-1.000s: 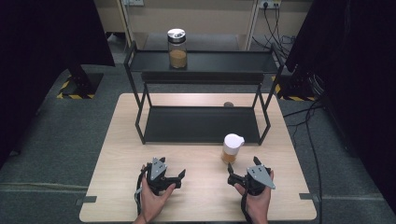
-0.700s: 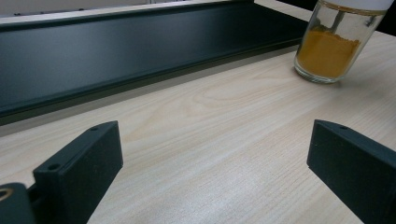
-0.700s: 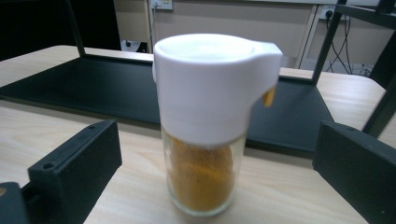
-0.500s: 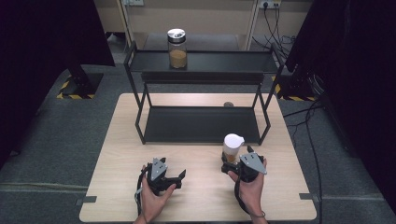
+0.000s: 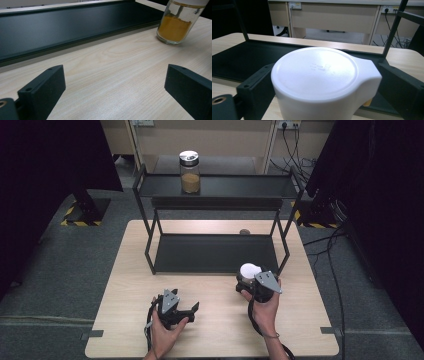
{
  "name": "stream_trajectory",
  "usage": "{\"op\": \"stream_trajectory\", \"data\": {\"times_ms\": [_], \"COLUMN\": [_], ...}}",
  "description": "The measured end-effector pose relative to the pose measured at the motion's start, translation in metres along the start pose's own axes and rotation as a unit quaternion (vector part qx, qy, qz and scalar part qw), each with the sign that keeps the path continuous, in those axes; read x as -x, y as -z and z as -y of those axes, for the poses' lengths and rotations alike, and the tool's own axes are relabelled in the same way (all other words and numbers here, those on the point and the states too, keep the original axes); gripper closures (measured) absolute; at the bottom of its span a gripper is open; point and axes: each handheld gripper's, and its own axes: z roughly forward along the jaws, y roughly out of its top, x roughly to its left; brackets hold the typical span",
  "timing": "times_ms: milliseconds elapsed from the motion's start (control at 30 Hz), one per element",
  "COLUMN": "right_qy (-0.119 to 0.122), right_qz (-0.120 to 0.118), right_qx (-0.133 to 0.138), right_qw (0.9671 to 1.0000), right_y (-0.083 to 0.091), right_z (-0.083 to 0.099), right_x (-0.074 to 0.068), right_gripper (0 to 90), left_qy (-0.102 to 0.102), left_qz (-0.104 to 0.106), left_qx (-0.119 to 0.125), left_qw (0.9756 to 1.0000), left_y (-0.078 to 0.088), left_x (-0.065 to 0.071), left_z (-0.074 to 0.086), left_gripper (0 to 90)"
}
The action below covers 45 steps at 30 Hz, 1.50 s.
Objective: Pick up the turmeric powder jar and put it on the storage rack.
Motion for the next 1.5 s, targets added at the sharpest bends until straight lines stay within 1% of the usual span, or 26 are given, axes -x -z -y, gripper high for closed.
{"op": "stream_trajectory", "data": {"times_ms": [67, 133, 233, 633, 767, 900, 1033, 1300, 1367, 1500], "right_qy": [0.002, -0.002, 0.003, 0.004, 0.002, 0.004, 0.012, 0.008, 0.004, 0.003], "right_qz": [0.000, -0.002, -0.006, -0.009, -0.015, -0.020, -0.027, -0.047, -0.051, -0.055], "right_qx": [-0.001, 0.000, 0.005, 0.000, -0.006, -0.007, -0.002, 0.006, 0.006, 0.007], "right_qw": [1.0000, 1.0000, 1.0000, 1.0000, 0.9999, 0.9998, 0.9996, 0.9988, 0.9987, 0.9984], "right_y": [-0.001, -0.002, -0.002, -0.002, -0.001, 0.001, 0.004, 0.007, 0.007, 0.008], "right_z": [0.001, 0.002, 0.003, 0.001, -0.003, -0.007, -0.015, -0.040, -0.048, -0.063], "right_x": [0.000, 0.001, 0.000, 0.000, 0.002, 0.002, 0.000, 0.000, 0.000, 0.000], "right_gripper": [11.0, 13.3, 19.1, 19.7, 19.8, 19.8, 19.8, 19.8, 19.8, 19.9], "left_qy": [0.000, -0.001, 0.001, 0.000, 0.002, 0.002, 0.002, 0.002, 0.003, 0.003], "left_qz": [0.000, 0.000, 0.000, 0.000, 0.002, 0.002, 0.002, 0.002, 0.001, 0.001], "left_qx": [-0.001, -0.001, -0.001, 0.000, 0.000, 0.000, 0.000, 0.000, 0.000, 0.000], "left_qw": [1.0000, 1.0000, 1.0000, 1.0000, 1.0000, 1.0000, 1.0000, 1.0000, 1.0000, 1.0000], "left_y": [0.000, 0.000, 0.000, 0.000, 0.000, 0.000, 0.000, 0.000, 0.000, 0.000], "left_x": [0.000, 0.000, 0.000, 0.000, 0.000, 0.000, 0.000, 0.000, 0.000, 0.001], "left_z": [0.000, 0.000, 0.000, 0.000, 0.000, 0.000, 0.000, 0.000, 0.000, 0.000], "left_gripper": [2.5, 2.5, 2.5, 2.3, 2.2, 2.2, 2.2, 2.1, 2.0, 1.9]}}
